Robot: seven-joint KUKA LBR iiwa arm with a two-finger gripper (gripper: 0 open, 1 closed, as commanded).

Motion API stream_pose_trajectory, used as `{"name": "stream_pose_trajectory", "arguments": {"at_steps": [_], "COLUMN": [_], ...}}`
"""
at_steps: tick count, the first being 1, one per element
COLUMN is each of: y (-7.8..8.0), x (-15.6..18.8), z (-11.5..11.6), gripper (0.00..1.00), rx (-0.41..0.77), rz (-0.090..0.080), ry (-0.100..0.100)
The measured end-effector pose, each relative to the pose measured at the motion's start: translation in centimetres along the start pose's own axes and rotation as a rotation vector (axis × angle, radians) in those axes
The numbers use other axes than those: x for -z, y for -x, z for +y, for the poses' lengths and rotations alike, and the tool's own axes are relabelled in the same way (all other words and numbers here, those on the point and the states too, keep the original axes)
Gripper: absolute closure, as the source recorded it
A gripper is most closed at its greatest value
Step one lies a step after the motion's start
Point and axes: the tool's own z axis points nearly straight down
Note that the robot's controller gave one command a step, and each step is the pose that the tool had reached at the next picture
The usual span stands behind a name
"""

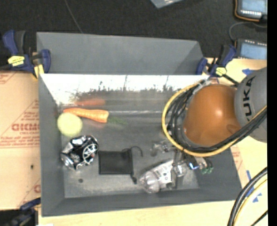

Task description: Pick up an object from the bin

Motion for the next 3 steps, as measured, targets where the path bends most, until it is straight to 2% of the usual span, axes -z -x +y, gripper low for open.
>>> {"name": "stream_pose_trajectory", "arguments": {"at_steps": [1, 2, 3], "y": [1.2, 0.5, 0.9], "x": [-3.3, -7.9, -9.0], "z": [-0.3, -0.3, -1.7], "gripper": [0.00, 0.00, 1.00], "rx": [-0.071, 0.079, 0.163], "rz": [-0.003, -0.010, -0.007], "ry": [0.000, -0.003, -0.002]}}
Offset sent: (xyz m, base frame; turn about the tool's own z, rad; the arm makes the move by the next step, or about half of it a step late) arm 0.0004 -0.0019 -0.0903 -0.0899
